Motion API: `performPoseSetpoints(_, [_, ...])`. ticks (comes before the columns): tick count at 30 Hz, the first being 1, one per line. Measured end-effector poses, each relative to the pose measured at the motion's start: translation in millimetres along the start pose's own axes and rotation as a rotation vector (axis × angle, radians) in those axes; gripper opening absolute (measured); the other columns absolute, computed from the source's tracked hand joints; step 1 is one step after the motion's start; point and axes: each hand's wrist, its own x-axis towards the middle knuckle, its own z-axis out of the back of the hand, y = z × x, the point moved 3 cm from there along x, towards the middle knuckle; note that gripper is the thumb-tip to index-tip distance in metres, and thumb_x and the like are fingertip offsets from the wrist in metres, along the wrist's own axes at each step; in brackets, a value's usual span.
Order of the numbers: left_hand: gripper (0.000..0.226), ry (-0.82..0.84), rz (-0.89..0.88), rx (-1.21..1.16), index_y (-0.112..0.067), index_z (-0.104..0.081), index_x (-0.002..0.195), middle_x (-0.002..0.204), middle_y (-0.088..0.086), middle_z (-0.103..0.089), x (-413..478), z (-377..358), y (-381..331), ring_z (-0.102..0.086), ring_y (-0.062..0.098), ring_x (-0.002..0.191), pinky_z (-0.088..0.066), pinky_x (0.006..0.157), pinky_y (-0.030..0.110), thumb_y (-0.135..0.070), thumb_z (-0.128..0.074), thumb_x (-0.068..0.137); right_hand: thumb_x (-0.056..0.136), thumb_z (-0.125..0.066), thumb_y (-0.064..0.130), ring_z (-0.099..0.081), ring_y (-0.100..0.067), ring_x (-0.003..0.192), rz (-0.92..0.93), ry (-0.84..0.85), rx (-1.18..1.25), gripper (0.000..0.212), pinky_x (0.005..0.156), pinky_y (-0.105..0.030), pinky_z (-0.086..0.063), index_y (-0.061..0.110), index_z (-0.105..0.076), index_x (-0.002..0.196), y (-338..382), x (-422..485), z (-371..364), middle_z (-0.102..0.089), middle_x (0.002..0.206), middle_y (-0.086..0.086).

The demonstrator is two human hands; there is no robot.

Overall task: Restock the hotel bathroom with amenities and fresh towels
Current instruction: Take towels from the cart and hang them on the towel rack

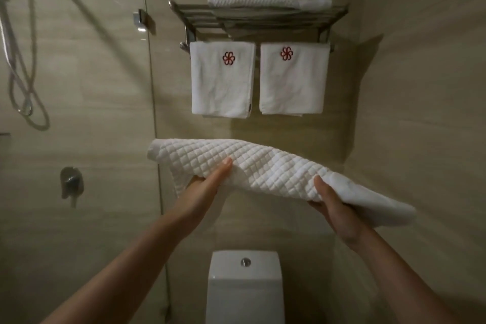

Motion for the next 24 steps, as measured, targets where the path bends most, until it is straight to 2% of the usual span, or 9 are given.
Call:
performPoseSetpoints(2, [0.075,0.004,-0.030,0.015,-0.026,-0.046,0.135,0.135,-0.009,-0.054,30,11,0,-0.050,0.010,0.124,-0.035,0.110,0.041,-0.062,-0.060,0.071,0.043,-0.048,0.091,-0.034,-0.007,0.135,0.009,-0.028,-0.044,0.120,0.117,-0.034,-0.021,0.027,-0.035,0.143,6,30,-3,-0.036,0.148,0.009])
performPoseSetpoints(5, [0.084,-0.010,-0.101,0.069,-0.027,-0.042,0.138,0.139,-0.009,-0.048,73,25,-7,-0.048,0.011,0.125,-0.035,0.110,0.040,-0.071,-0.059,0.068,0.056,-0.049,0.083,-0.035,-0.006,0.134,0.053,-0.022,-0.049,0.106,0.117,-0.034,-0.023,0.025,-0.036,0.142,21,77,-5,-0.036,0.148,0.009])
performPoseSetpoints(9, [0.055,-0.059,-0.234,0.125,-0.021,-0.038,0.139,0.130,-0.012,-0.043,127,29,-26,-0.042,0.005,0.120,-0.033,0.103,0.022,-0.044,-0.046,0.090,0.049,-0.050,0.092,-0.037,-0.005,0.133,0.111,-0.057,-0.123,0.113,0.116,-0.036,-0.026,0.029,-0.036,0.142,44,131,2,-0.037,0.147,0.012])
performPoseSetpoints(11, [0.051,-0.071,-0.286,0.152,-0.020,-0.035,0.141,0.126,-0.013,-0.040,149,27,-39,-0.039,0.001,0.116,-0.031,0.098,0.017,-0.037,-0.044,0.093,0.051,-0.051,0.092,-0.036,-0.004,0.134,0.158,-0.063,-0.146,0.111,0.116,-0.036,-0.026,0.031,-0.035,0.142,57,154,6,-0.036,0.148,0.012])
performPoseSetpoints(14, [0.052,-0.038,-0.349,0.147,-0.020,-0.032,0.142,0.125,-0.013,-0.040,182,25,-53,-0.038,0.001,0.117,-0.031,0.098,0.016,-0.036,-0.043,0.093,0.054,-0.050,0.088,-0.034,-0.007,0.135,0.213,-0.093,-0.179,0.107,0.116,-0.037,-0.024,0.032,-0.031,0.143,83,183,10,-0.031,0.148,0.014])
performPoseSetpoints(17, [0.053,-0.004,-0.438,0.155,-0.021,-0.032,0.142,0.128,-0.012,-0.041,212,24,-65,-0.039,0.003,0.120,-0.032,0.101,0.018,-0.038,-0.041,0.093,0.062,-0.046,0.076,-0.032,-0.010,0.135,0.291,-0.093,-0.215,0.097,0.116,-0.037,-0.023,0.030,-0.027,0.145,110,206,13,-0.030,0.147,0.013])
performPoseSetpoints(21, [0.049,-0.003,-0.536,0.183,-0.018,-0.033,0.141,0.124,-0.008,-0.045,247,20,-87,-0.045,0.009,0.119,-0.042,0.091,0.013,-0.034,-0.039,0.095,0.075,-0.042,0.063,-0.034,-0.015,0.134,0.362,-0.107,-0.278,0.080,0.112,-0.030,-0.025,0.029,-0.025,0.145,141,236,20,-0.032,0.143,0.012])
performPoseSetpoints(24, [0.047,-0.009,-0.607,0.170,-0.016,-0.034,0.140,0.123,-0.003,-0.048,274,16,-107,-0.049,0.013,0.115,-0.048,0.081,0.009,-0.032,-0.038,0.096,0.062,-0.042,0.074,-0.038,-0.021,0.131,0.381,-0.173,-0.341,0.094,0.110,-0.037,-0.030,0.032,-0.026,0.145,170,259,32,-0.030,0.149,0.003])
